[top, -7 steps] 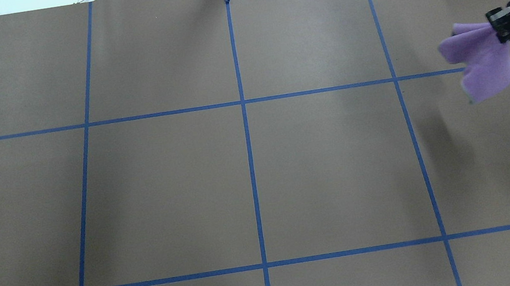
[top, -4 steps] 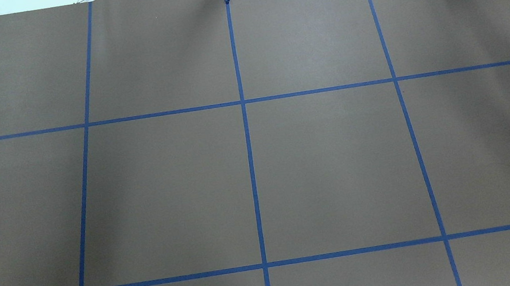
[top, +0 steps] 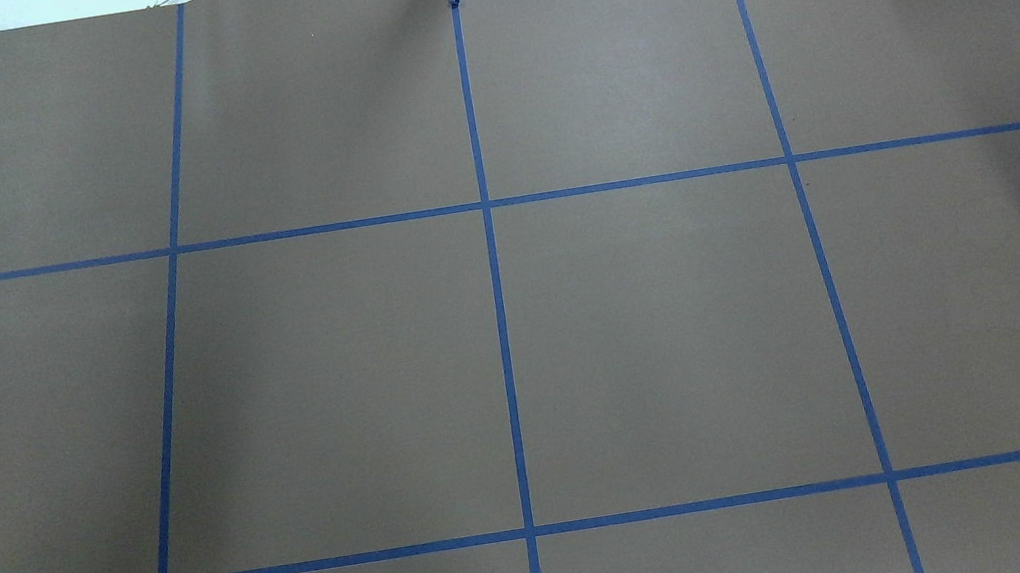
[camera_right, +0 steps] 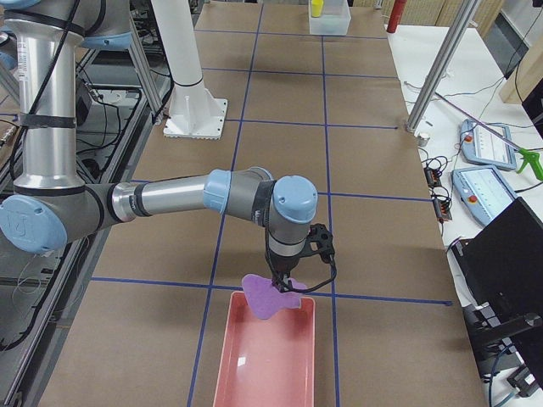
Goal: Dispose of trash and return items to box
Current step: 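Lower the purple cloth into the pink bin and open the right gripper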
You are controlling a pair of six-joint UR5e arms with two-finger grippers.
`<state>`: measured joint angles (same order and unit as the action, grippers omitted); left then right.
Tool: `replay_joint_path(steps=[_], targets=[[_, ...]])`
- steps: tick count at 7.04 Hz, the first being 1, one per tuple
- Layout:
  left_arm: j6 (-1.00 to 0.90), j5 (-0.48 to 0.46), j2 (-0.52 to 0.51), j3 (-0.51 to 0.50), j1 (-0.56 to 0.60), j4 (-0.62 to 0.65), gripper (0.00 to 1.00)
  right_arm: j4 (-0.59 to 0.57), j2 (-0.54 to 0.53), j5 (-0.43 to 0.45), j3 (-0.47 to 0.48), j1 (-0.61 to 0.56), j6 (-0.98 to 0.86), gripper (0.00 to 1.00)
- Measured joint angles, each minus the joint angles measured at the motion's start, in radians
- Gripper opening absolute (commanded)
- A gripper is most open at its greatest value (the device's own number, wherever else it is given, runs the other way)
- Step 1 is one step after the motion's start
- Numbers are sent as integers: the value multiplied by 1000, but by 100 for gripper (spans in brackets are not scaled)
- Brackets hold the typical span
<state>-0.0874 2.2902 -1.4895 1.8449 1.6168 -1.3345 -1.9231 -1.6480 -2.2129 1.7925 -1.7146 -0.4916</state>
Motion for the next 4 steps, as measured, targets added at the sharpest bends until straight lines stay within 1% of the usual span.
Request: replay_joint_path(steps=[2, 3, 4], targets=[[0, 0, 0, 1, 0, 0, 100, 156, 0, -1, -132, 2, 74, 0], [0, 0, 0, 1, 0, 0, 100, 221, 2, -3, -183, 4, 120, 0], [0, 0, 0, 2, 0, 0, 100, 254, 3, -5, -212, 6, 151, 0]])
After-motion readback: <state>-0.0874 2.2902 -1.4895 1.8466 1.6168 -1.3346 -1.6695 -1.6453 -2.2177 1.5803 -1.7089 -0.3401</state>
